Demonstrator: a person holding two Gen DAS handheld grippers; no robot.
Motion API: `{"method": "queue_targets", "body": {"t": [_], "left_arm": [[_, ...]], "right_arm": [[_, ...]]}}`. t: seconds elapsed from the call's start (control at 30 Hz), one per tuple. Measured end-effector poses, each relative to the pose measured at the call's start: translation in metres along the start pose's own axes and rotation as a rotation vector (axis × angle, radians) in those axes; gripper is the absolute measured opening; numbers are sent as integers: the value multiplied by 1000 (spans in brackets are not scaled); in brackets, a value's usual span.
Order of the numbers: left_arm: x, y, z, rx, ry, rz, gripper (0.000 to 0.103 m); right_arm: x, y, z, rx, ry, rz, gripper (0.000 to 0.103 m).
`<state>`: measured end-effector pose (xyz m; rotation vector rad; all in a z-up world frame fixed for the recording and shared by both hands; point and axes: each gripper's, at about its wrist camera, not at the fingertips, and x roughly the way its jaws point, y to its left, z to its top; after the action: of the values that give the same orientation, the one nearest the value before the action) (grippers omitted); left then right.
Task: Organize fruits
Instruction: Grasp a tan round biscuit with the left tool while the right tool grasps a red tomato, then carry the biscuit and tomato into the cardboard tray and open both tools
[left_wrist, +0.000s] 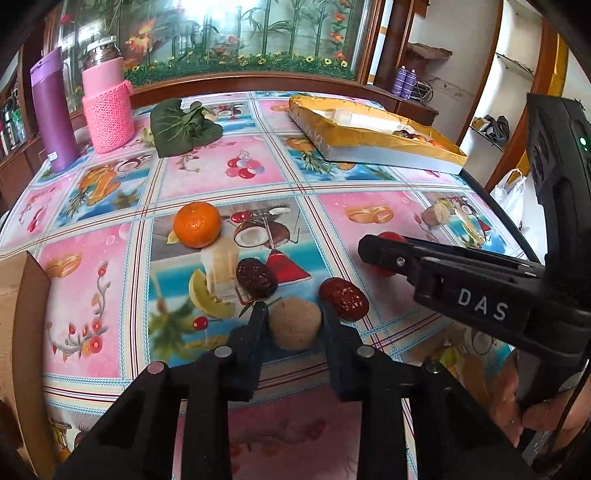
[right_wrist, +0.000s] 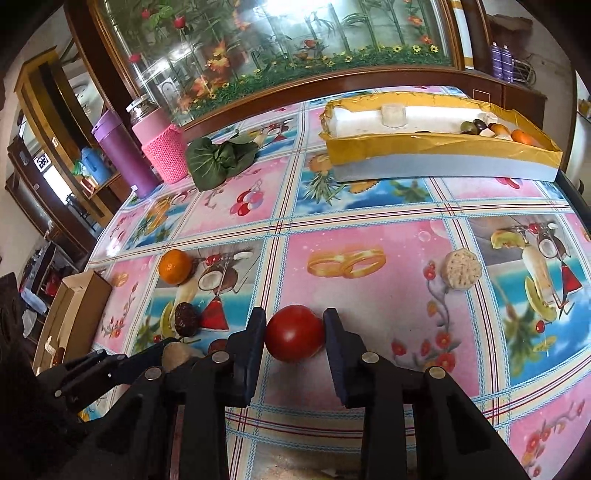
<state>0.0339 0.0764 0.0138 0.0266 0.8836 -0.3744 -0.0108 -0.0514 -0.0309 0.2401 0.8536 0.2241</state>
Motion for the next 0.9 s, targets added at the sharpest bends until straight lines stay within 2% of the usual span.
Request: {"method": "queue_targets", "body": {"t": [0.17, 0.27, 0.4, 0.5, 0.67, 0.8, 0.9], "left_arm": [[-8, 5, -2, -32, -16, 1, 27], [-30, 13, -8, -63, -42, 5, 28], [-73, 44, -26, -151, -66, 15, 28], [-112, 79, -47, -220, -92, 83, 28], [-176, 144, -87, -340, -128, 255, 28], [-210, 185, -118, -421, -137, 351, 28], [-215, 199, -133, -450, -129, 358, 28]], "right_arm": [[1, 1, -1, -6, -8, -9, 34], [-2, 6, -2, -22, -28, -10, 34], [-3, 11, -5, -47, -45, -28, 34], [-6, 13, -6, -55, -58, -36, 34], [-17, 29, -9, -70, -79, -30, 34], [-38, 77, -19, -123, -83, 56, 34], [-44, 132, -30, -228, -65, 125, 34]]}}
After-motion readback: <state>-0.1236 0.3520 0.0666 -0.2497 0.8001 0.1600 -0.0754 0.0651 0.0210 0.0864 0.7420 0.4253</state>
